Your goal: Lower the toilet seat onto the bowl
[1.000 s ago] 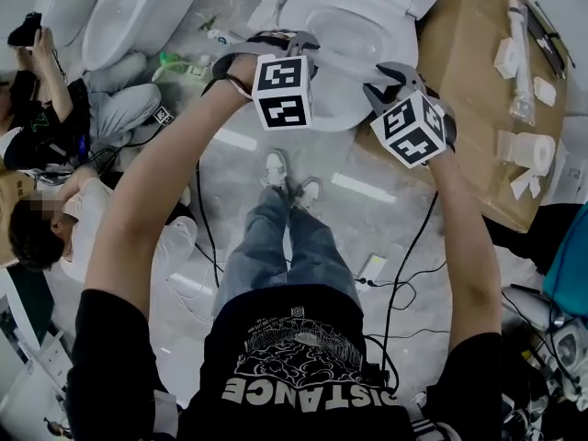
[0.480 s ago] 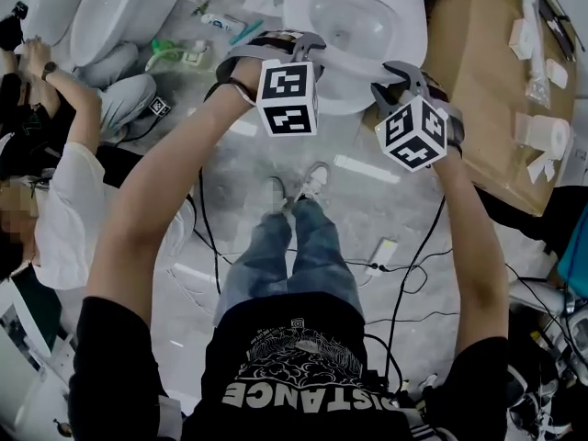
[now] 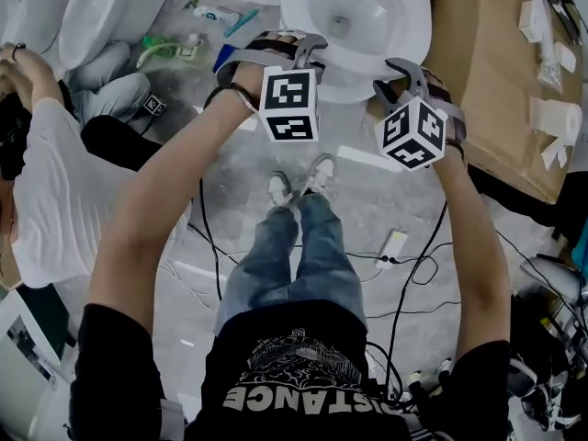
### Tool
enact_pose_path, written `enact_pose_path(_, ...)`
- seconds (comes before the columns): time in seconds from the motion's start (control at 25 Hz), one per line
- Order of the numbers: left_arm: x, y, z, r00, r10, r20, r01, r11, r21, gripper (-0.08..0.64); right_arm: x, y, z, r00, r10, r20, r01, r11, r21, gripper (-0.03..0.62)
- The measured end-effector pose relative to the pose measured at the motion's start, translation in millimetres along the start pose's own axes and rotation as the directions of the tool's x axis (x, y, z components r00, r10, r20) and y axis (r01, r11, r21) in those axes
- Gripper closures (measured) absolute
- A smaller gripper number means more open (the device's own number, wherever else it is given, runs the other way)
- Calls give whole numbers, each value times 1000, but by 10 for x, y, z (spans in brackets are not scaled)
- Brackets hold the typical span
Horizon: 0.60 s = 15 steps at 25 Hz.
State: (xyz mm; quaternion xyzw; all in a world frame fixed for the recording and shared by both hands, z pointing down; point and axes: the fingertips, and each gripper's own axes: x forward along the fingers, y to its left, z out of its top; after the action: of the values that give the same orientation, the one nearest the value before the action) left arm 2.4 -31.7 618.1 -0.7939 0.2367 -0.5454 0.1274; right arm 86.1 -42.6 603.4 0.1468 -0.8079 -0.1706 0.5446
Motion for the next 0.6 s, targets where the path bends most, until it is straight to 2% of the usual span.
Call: enact_pose_path(0.6, 410, -471, -223, 999, 42, 0, -42, 998, 50, 397, 423, 462, -230, 1000, -13, -4, 13, 999, -43, 413)
